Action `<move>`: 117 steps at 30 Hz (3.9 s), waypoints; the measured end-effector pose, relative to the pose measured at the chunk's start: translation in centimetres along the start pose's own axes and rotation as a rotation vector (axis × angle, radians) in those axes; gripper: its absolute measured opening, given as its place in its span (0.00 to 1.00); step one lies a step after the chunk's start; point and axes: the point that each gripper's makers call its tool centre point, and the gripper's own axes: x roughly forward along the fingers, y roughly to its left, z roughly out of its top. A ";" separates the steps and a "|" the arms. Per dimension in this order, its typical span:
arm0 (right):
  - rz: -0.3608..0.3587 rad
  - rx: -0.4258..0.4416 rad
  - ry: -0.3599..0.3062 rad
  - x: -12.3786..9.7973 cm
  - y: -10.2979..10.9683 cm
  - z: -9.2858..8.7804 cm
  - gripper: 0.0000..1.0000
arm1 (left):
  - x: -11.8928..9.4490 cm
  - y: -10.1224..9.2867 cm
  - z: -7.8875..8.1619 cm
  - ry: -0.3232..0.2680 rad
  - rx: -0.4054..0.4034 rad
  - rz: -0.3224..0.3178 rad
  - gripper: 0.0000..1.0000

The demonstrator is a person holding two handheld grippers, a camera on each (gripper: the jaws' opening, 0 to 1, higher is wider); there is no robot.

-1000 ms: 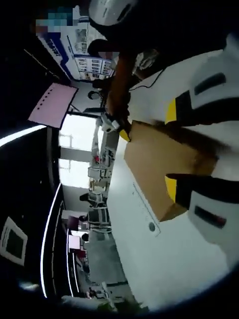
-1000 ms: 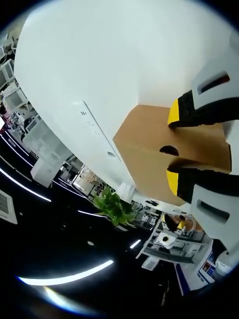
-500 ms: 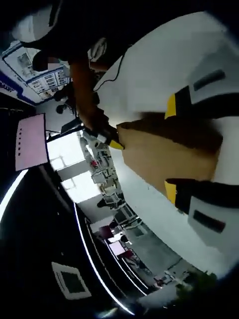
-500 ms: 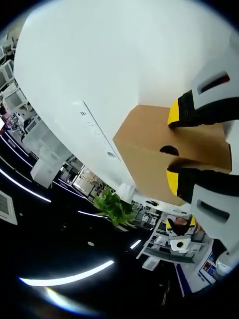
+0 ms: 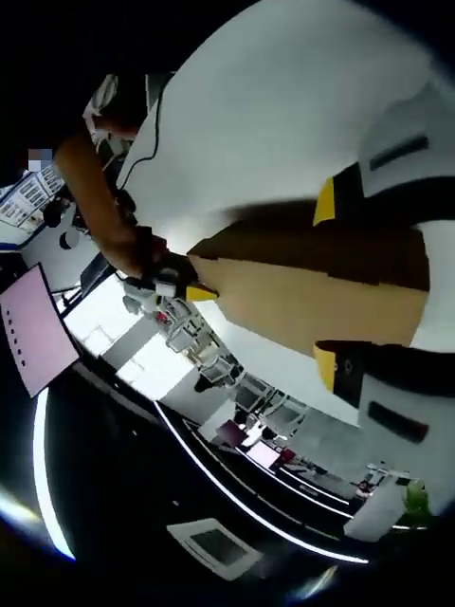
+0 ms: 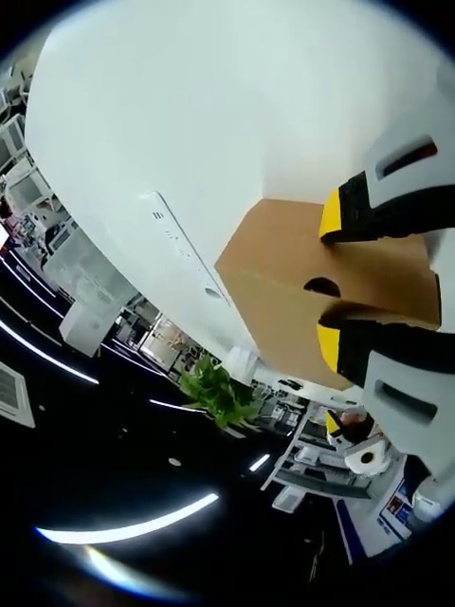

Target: Operate the shoe box by opening the lid, removing the specified soft item, and placing it in the target area until the item is outside and the box remains undamaged.

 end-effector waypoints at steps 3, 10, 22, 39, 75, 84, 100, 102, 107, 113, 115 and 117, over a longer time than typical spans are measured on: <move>0.003 -0.001 -0.003 0.0 -0.1 0.1 0.32 | 0.4 -0.5 0.2 0.001 0.013 -0.005 0.55; 0.006 0.001 0.000 -0.1 -0.2 0.4 0.32 | 0.8 -0.9 -0.8 0.068 0.110 0.017 0.54; 0.009 0.009 -0.008 -0.1 -0.1 0.2 0.32 | 1.3 -1.7 -2.0 0.171 0.305 0.106 0.52; 0.035 0.030 -0.015 -0.2 -0.2 0.2 0.31 | 1.8 -1.4 -2.5 0.230 0.430 0.156 0.47; 0.040 0.022 -0.023 -0.3 0.1 -0.2 0.31 | 2.0 -2.7 -2.9 0.277 0.554 0.174 0.32; 0.022 0.010 -0.033 -0.4 0.0 0.0 0.32 | 2.0 -2.8 -2.9 0.273 0.551 0.198 0.31; -0.018 -0.284 -0.181 -3.1 3.6 2.9 0.31 | 2.0 -2.8 -2.9 0.265 0.551 0.206 0.31; -0.026 -0.395 -0.208 -4.0 5.6 2.9 0.32 | 2.0 -2.8 -2.9 0.264 0.551 0.206 0.31; -0.084 -0.669 -0.208 -4.8 9.0 1.6 0.39 | 2.0 -2.8 -2.9 0.266 0.552 0.206 0.31; -0.207 -1.027 -0.168 -5.5 11.1 0.3 0.41 | 2.0 -2.8 -3.0 0.267 0.548 0.205 0.31; -0.241 -1.112 -0.162 -5.5 11.4 -0.1 0.42 | 2.0 -2.8 -3.0 0.267 0.548 0.205 0.31; -0.265 -1.215 -0.157 -5.4 12.1 -0.7 0.42 | 2.0 -2.8 -3.0 0.264 0.540 0.205 0.30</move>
